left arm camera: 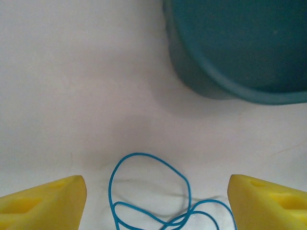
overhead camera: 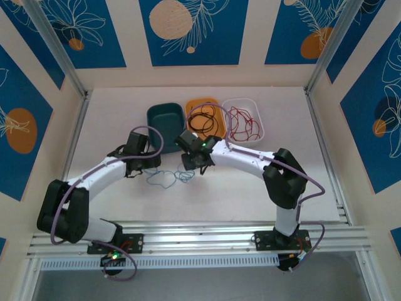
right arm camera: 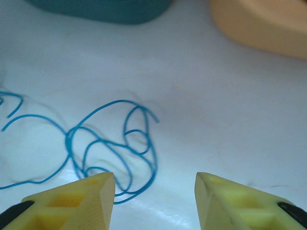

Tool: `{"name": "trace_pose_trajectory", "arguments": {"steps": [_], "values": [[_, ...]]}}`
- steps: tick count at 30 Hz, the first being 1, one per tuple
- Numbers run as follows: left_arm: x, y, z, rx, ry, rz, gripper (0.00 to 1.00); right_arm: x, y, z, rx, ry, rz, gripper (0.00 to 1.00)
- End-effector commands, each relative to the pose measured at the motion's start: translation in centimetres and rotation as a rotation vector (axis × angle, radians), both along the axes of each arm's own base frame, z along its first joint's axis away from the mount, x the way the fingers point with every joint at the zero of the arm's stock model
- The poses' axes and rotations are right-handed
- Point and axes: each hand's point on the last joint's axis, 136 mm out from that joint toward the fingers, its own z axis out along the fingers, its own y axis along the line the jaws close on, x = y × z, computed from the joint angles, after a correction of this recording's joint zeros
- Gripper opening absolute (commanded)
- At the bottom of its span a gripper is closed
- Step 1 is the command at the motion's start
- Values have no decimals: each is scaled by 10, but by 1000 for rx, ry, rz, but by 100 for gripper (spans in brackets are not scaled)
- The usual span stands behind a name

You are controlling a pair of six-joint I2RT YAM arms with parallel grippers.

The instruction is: Untangle the cables

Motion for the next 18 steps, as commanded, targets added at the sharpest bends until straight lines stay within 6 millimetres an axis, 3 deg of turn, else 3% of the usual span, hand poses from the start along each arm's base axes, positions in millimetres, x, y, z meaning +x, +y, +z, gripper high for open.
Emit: {"name": "trace_pose_trajectory", "arguments": {"steps": [1,9,14,16,18], "values": [[-4,5,-6,-23,40,27,77,-4,22,-6,77,8,-12,48],[-9,10,-11,-42,38,51,78,-7,55,-31,83,66,65,47],[-10,13,-8,-48,27,61,79,-7,60,-50,55,103,70,42],[-10,14,-7,-49,21,63,80,-6,59,-55,43,106,67,36],[-11,14,-5,-53,17,62,80,-4,57,-53,29,100,61,23]]}}
